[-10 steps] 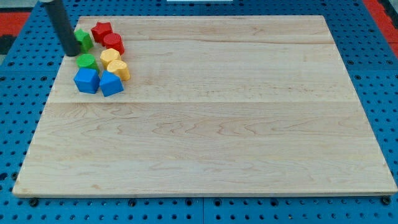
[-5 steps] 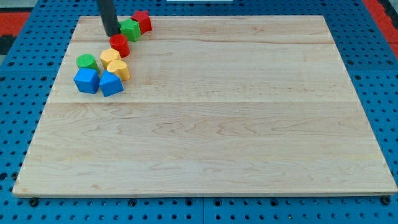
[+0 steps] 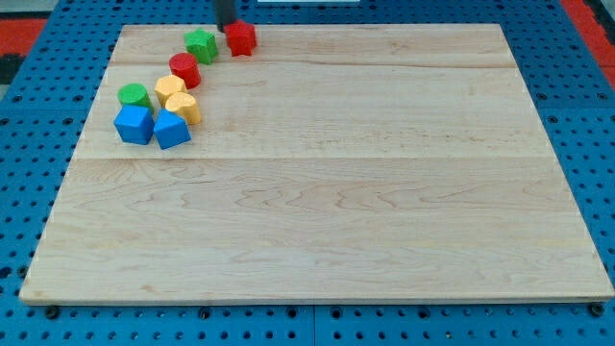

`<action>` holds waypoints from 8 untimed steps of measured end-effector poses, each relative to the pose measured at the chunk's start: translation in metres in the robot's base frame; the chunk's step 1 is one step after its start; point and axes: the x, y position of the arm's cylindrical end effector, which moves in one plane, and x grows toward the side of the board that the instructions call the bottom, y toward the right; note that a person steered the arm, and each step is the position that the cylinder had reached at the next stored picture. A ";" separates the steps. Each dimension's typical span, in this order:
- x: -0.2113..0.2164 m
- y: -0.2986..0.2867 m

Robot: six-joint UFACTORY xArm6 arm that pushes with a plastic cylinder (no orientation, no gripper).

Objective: Slide the green star along with red star to the top center

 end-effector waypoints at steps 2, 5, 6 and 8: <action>0.003 -0.077; 0.046 -0.020; 0.053 -0.015; 0.078 -0.026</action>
